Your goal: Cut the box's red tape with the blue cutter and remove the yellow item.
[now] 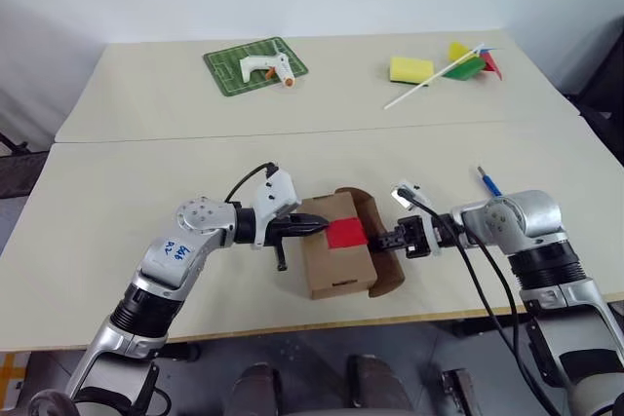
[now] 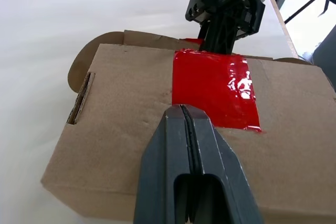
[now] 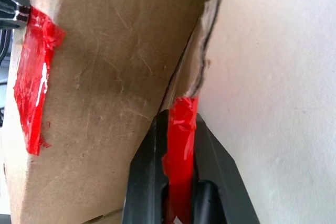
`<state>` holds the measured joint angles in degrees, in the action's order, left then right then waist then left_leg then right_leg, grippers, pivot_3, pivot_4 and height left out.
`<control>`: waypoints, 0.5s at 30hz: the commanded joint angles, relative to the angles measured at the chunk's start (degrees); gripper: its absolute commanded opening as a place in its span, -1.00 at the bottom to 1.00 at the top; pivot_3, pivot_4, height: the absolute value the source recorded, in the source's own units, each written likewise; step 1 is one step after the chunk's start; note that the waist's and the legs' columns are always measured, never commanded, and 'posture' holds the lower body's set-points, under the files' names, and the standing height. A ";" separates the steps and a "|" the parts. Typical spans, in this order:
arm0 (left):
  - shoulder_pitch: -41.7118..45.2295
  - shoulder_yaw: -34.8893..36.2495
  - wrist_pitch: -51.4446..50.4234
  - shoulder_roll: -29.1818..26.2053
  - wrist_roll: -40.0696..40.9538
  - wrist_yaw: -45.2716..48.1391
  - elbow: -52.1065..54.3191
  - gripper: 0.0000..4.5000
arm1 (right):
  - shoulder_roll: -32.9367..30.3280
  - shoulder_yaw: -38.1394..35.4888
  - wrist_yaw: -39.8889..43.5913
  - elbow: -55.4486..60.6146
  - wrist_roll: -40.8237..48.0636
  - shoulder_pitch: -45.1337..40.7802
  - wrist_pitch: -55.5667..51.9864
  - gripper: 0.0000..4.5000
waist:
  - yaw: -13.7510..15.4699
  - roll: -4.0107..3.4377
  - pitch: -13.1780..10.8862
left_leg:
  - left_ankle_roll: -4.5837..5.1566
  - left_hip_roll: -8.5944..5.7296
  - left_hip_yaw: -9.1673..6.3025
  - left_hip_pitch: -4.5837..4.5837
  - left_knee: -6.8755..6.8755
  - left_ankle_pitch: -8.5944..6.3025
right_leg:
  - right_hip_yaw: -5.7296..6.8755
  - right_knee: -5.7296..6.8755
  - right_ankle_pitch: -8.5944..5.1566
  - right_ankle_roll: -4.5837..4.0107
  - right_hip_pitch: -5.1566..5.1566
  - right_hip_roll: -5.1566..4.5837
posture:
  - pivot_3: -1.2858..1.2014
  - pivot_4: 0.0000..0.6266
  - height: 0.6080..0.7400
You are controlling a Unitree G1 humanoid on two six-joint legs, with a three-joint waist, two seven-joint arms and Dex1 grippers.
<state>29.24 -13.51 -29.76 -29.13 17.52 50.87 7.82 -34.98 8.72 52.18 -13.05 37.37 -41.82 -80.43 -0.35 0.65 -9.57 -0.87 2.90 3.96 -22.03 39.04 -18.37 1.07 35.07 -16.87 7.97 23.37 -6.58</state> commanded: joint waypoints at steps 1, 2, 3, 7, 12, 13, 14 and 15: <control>-1.20 -1.40 1.12 0.40 -2.09 0.33 -4.48 -1.00 | -2.68 -4.10 -1.79 1.67 0.95 -2.16 -4.97 -0.99 | 0.16 -0.08 -0.05 | -0.01 -0.01 0.00 -0.03 0.00 0.00 | -0.01 0.00 0.00 0.00 0.03 -0.01 | 0.03 -0.52 1.00; -1.12 -1.57 1.94 1.06 -2.30 0.14 -5.34 -1.00 | -3.30 -4.80 -2.06 2.26 1.24 -2.66 -6.21 -0.99 | 0.38 -0.11 -0.06 | -0.01 -0.02 0.01 -0.05 0.00 0.00 | -0.01 0.00 0.00 0.00 0.06 -0.03 | 0.03 -0.52 1.00; -1.07 -1.64 2.54 1.54 -2.48 0.04 -5.97 -1.00 | -3.62 -5.31 -2.35 2.66 1.43 -2.97 -7.08 -0.99 | 0.54 -0.13 -0.07 | -0.01 -0.05 -0.01 -0.10 0.00 0.00 | 0.01 -0.01 0.00 0.00 0.07 -0.05 | 0.03 -0.52 1.00; 0.57 -1.98 6.74 7.57 -3.06 -2.26 -11.44 -1.00 | -9.55 -5.37 -1.76 3.76 1.88 -7.87 -10.82 -0.99 | 1.80 -0.30 -0.17 | 0.03 -0.17 -0.01 -0.21 0.05 -0.02 | 0.03 -0.09 0.01 0.01 0.10 -0.16 | 0.03 -0.52 1.00; 3.62 -2.47 13.56 16.23 -4.69 -5.90 -19.62 -1.00 | -17.03 1.14 1.87 2.37 1.17 -16.57 -10.77 -0.99 | 1.90 -0.31 -0.17 | 0.16 -0.22 -0.01 -0.37 0.09 -0.08 | 0.07 -0.33 0.08 0.06 0.14 -0.17 | 0.03 -0.52 1.00; 3.94 -2.26 14.08 17.52 -4.78 -6.48 -20.67 -1.00 | -17.71 2.52 2.67 2.07 1.13 -17.93 -10.65 -0.99 | 1.81 -0.31 -0.17 | 0.16 -0.22 0.00 -0.38 0.08 -0.08 | 0.07 -0.35 0.09 0.08 0.16 -0.17 | 0.03 -0.52 1.00; 4.10 -2.14 14.60 18.47 -4.88 -6.69 -21.41 -1.00 | -18.14 3.75 3.30 1.44 0.90 -19.20 -10.37 -0.99 | 1.73 -0.31 -0.17 | 0.16 -0.21 0.01 -0.38 0.06 -0.09 | 0.07 -0.39 0.10 0.08 0.16 -0.15 | 0.03 -0.52 1.00; 4.25 -2.20 15.06 19.16 -5.11 -6.83 -21.93 -1.00 | -18.59 4.87 3.99 0.75 0.54 -20.08 -9.82 -0.99 | 1.71 -0.31 -0.18 | 0.15 -0.19 0.01 -0.38 0.03 -0.10 | 0.08 -0.44 0.10 0.08 0.17 -0.13 | 0.03 -0.52 1.00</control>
<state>33.90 -13.95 -14.57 -10.62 15.13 44.91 -11.44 -53.34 12.78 53.35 -12.31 37.00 -60.00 -91.33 1.36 0.34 -9.74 -0.73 2.72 3.97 -22.43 39.05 -18.47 1.16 34.61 -16.78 8.05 23.55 -6.69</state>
